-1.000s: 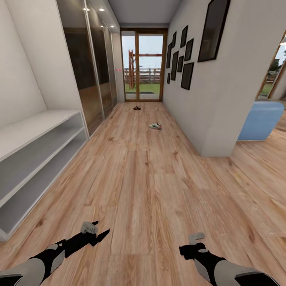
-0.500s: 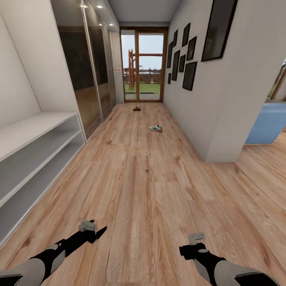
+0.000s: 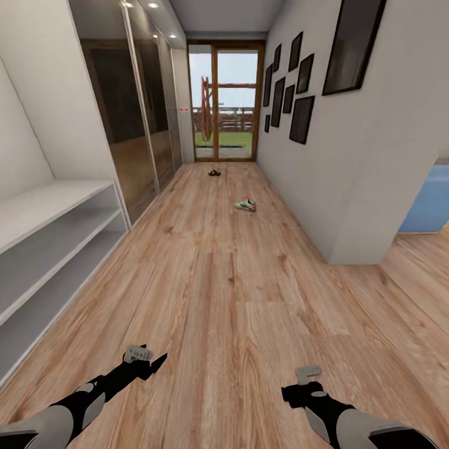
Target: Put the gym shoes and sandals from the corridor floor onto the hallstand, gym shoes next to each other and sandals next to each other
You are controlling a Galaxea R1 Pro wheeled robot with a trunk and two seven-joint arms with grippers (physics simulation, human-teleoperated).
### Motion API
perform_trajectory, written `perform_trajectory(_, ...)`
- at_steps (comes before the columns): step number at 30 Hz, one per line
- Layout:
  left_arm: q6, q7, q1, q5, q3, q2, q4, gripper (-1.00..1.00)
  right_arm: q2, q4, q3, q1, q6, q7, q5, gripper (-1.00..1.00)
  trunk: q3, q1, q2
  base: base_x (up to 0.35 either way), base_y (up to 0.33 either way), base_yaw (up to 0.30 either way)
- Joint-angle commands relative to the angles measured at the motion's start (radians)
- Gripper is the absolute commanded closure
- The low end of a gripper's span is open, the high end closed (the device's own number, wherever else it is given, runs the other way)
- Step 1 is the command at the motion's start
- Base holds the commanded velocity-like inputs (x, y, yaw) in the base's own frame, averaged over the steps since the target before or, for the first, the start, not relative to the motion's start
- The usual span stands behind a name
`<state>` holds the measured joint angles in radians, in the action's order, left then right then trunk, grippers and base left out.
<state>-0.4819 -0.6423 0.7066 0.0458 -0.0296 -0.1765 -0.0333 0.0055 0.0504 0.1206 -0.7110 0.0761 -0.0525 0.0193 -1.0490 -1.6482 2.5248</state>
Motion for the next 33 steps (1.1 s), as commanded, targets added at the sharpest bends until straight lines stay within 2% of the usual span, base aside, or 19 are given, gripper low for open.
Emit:
perform_trajectory(1, 0.000, -0.007, 0.001, 0.005, -0.003, 0.000, 0.001, -1.00, 0.001, 0.005, 0.007, -0.002, 0.007, -0.004, 0.002, -1.00, -0.001, 0.000, 0.000, 0.350, 0.000, 0.000)
perform_trajectory(17, 0.000, -0.005, 0.001, 0.005, -0.001, 0.002, 0.001, -1.00, 0.000, 0.005, 0.006, -0.001, 0.007, -0.003, 0.002, -1.00, -0.001, 0.000, 0.000, 0.350, 0.000, 0.000)
perform_trajectory(23, 0.000, -0.005, 0.001, 0.005, -0.002, 0.002, 0.001, -1.00, 0.022, 0.006, 0.007, 0.051, 0.006, 0.000, 0.003, -1.00, -0.001, 0.000, 0.000, 0.350, 0.000, 0.000)
perform_trajectory(33, 0.000, -0.005, 0.001, 0.005, -0.001, 0.002, 0.001, -1.00, 0.027, 0.005, 0.007, 0.101, 0.008, -0.001, 0.005, -1.00, -0.001, 0.000, 0.000, 0.350, 0.000, 0.000)
